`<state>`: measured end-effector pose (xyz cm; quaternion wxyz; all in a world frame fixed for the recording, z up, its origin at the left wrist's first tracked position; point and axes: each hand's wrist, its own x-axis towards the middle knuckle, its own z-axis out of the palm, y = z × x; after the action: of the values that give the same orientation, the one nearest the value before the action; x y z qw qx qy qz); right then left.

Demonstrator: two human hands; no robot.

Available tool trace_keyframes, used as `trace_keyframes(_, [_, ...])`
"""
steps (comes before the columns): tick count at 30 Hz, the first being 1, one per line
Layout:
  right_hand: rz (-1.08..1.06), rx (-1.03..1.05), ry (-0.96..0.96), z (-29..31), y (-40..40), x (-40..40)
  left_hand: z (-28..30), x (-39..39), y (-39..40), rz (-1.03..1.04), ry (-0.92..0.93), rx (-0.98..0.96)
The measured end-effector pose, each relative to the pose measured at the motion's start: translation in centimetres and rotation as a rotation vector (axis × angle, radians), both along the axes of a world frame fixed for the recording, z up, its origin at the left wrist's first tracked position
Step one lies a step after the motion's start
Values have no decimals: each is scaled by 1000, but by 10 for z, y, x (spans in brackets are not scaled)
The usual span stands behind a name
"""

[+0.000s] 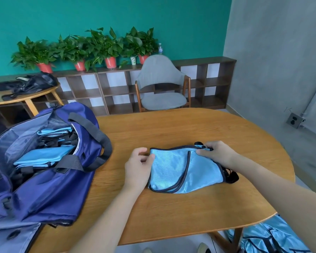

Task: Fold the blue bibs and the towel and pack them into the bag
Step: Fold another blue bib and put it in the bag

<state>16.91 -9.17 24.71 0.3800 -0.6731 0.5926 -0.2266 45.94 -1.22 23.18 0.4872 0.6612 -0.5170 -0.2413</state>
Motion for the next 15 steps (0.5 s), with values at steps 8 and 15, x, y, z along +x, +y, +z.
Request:
trace_keyframes(8, [-36,25,52,1,1,5,-3,-11,29,-302,-336,-577])
trace_keyframes(15, [13,87,-29,27,28,3,-13,-22,27,-635,-828,-184])
